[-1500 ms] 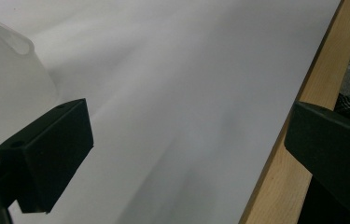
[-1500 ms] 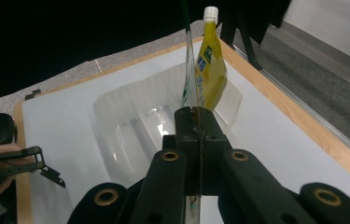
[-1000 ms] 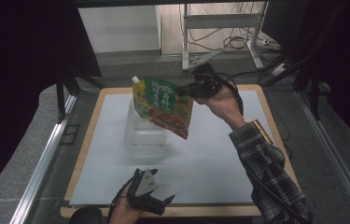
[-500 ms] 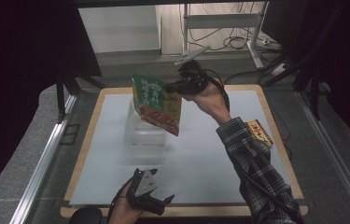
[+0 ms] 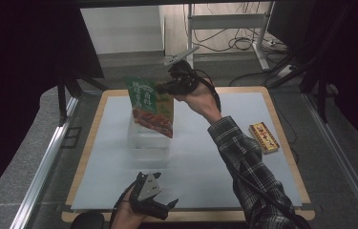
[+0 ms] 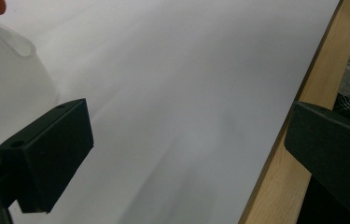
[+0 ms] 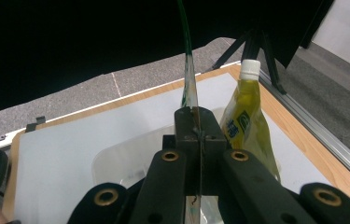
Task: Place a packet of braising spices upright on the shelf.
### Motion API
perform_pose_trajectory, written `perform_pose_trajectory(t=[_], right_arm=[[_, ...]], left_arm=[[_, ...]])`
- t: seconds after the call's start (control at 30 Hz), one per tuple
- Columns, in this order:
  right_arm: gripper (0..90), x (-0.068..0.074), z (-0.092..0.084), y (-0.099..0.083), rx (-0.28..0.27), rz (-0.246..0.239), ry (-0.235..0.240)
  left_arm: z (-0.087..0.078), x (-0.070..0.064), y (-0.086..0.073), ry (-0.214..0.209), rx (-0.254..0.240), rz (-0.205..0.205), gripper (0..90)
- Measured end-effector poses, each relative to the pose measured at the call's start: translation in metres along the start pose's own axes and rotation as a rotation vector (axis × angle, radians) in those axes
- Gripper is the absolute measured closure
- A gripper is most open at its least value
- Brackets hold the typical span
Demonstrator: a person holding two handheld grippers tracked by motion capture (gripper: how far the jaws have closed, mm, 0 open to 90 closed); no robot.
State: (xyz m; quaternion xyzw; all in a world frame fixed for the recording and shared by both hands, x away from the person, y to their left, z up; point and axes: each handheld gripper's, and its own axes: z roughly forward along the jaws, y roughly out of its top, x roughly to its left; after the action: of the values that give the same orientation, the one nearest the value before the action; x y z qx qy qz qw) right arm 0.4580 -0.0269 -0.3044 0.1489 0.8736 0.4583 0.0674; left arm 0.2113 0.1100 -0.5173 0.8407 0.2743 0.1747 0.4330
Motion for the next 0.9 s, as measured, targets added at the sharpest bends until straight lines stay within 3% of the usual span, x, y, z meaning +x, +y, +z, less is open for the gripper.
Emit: perform_pose_trajectory(t=[0.17, 0.5, 0.9], right_arm=[[89.2, 0.001, 0.012, 0.004, 0.006, -0.018, 0.001], [89.2, -0.001, 0.022, 0.003, -0.005, -0.005, 0.019], [89.1, -0.002, 0.046, -0.016, 0.047, 0.01, 0.039]], left_arm=[[0.0, 0.0, 0.0, -0.001, -0.004, -0.004, 0.9], [0.0, 0.0, 0.0, -0.001, -0.005, -0.003, 0.9], [0.0, -0.001, 0.0, 0.0, 0.0, 0.0, 0.9]])
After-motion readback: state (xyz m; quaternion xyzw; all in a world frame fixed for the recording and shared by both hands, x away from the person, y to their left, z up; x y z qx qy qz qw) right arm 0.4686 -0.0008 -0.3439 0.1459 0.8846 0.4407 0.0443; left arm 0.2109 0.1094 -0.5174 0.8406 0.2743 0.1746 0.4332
